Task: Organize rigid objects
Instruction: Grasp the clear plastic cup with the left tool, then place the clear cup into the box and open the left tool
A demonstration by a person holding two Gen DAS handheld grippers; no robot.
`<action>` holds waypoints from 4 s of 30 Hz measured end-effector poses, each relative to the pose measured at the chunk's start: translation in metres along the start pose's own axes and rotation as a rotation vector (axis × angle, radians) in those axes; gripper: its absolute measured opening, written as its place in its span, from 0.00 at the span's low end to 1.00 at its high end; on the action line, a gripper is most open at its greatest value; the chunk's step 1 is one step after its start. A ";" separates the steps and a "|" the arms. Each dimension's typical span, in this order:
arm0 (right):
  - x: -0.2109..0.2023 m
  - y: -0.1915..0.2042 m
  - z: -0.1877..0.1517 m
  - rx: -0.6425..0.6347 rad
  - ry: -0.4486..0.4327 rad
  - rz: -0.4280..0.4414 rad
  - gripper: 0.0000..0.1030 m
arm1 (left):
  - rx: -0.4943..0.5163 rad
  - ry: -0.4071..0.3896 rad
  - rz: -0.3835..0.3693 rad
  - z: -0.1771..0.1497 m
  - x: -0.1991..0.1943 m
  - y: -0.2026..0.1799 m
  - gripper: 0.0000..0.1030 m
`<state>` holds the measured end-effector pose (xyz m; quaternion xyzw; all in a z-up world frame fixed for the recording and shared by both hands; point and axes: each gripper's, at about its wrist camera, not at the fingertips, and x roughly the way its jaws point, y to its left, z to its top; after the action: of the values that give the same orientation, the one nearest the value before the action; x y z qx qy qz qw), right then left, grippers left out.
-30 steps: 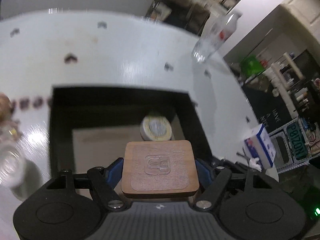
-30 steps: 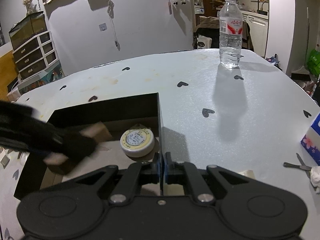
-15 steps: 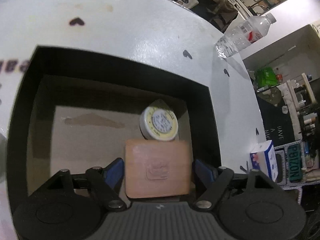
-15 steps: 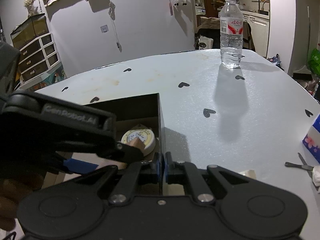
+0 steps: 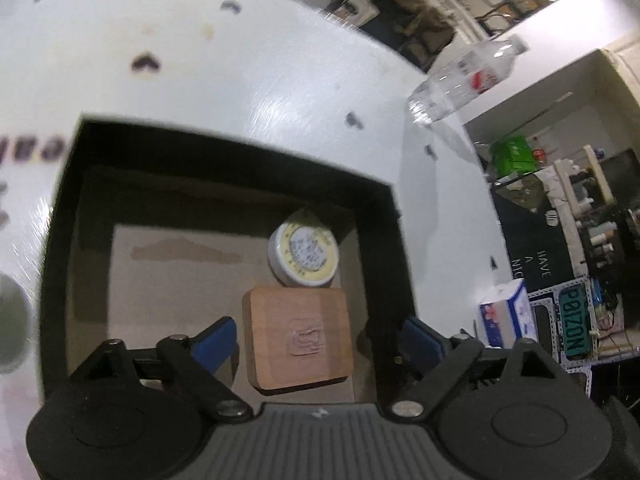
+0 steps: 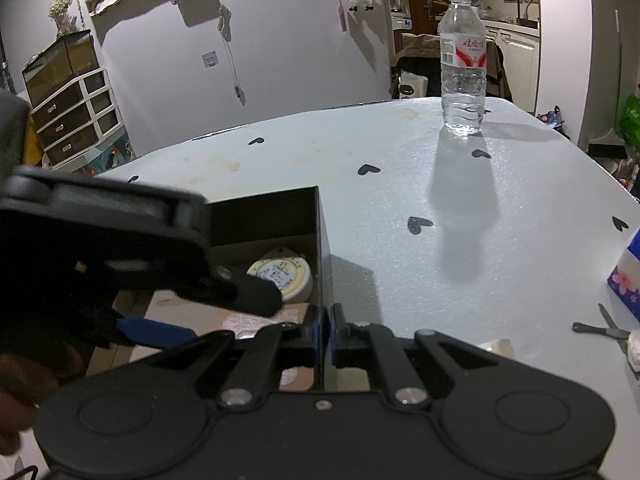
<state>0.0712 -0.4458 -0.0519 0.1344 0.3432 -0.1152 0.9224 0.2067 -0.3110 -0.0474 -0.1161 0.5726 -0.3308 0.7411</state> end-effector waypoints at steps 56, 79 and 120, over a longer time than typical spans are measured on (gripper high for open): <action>0.005 0.002 -0.001 0.008 0.022 -0.022 0.06 | 0.471 -0.474 0.438 -0.069 -0.076 0.092 0.62; 0.006 0.002 -0.001 0.008 0.023 -0.022 0.06 | 0.406 -0.588 0.322 -0.048 -0.122 0.078 0.09; 0.009 0.001 -0.003 0.012 0.027 -0.016 0.07 | 0.410 -0.280 0.164 0.013 0.001 0.010 0.49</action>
<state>0.0759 -0.4444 -0.0599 0.1389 0.3558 -0.1230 0.9159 0.2223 -0.3071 -0.0495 0.0386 0.3929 -0.3594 0.8456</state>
